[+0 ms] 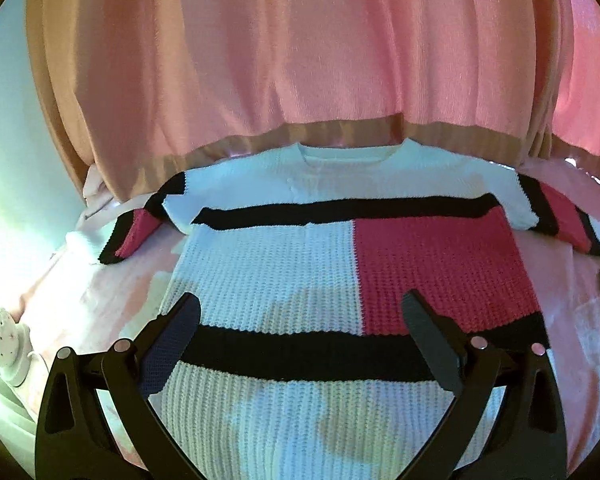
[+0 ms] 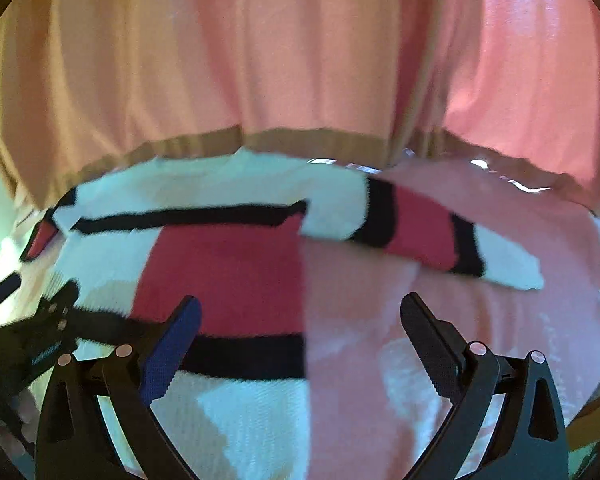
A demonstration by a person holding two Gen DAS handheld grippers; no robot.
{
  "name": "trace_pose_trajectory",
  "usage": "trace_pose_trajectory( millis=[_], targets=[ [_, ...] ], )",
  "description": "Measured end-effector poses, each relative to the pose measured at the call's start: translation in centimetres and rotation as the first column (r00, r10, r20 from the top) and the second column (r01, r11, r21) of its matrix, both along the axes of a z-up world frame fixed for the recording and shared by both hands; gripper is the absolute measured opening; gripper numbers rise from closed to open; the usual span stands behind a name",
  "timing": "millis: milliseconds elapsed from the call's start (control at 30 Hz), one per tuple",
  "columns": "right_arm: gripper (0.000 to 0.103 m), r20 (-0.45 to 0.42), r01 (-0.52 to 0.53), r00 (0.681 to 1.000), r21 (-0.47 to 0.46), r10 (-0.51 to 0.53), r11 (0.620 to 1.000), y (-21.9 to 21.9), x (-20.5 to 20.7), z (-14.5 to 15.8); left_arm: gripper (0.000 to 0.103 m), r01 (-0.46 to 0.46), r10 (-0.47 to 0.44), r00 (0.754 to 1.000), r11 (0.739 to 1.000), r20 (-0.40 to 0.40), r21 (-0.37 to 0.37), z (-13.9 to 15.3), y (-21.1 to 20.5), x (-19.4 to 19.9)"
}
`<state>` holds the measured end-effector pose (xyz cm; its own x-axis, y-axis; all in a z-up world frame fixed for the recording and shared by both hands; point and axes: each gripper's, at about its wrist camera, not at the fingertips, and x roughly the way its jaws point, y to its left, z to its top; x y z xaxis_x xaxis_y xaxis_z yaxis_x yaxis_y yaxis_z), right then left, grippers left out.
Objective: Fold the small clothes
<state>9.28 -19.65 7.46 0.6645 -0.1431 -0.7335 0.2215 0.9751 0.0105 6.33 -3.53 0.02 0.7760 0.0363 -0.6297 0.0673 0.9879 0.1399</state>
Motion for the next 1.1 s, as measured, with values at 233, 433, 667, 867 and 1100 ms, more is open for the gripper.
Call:
trace_pose_trajectory(
  millis=[233, 433, 667, 867, 1100],
  targets=[
    [0.098, -0.009, 0.144, 0.989, -0.078, -0.145, 0.987, -6.5, 2.6, 0.8, 0.098, 0.009, -0.01, 0.999, 1.0, -0.031, -0.018, -0.6, -0.3, 1.2],
    [0.095, -0.155, 0.523, 0.834, -0.088, -0.53, 0.848, -28.2, 5.8, -3.5, 0.098, 0.001, -0.006, 0.997, 0.998, -0.071, -0.062, -1.2, 0.2, 2.9],
    [0.084, -0.328, 0.674, 0.702, 0.02, -0.632, 0.738, -37.7, 5.3, -11.5, 0.098, 0.033, -0.036, 0.996, 0.999, -0.081, -0.043, -2.0, -1.1, 3.4],
    [0.049, -0.311, 0.663, 0.721, 0.053, -0.619, 0.747, -38.7, 4.4, -12.8, 0.098, 0.027, -0.032, 0.993, 0.998, -0.112, -0.049, -2.7, -1.2, 4.0],
    [0.005, -0.181, 0.619, 0.785, 0.209, -0.592, 0.757, -38.8, 4.2, -8.5, 0.098, 0.044, -0.05, 0.992, 0.997, -0.114, -0.058, -2.8, -1.6, 3.7]
  ],
)
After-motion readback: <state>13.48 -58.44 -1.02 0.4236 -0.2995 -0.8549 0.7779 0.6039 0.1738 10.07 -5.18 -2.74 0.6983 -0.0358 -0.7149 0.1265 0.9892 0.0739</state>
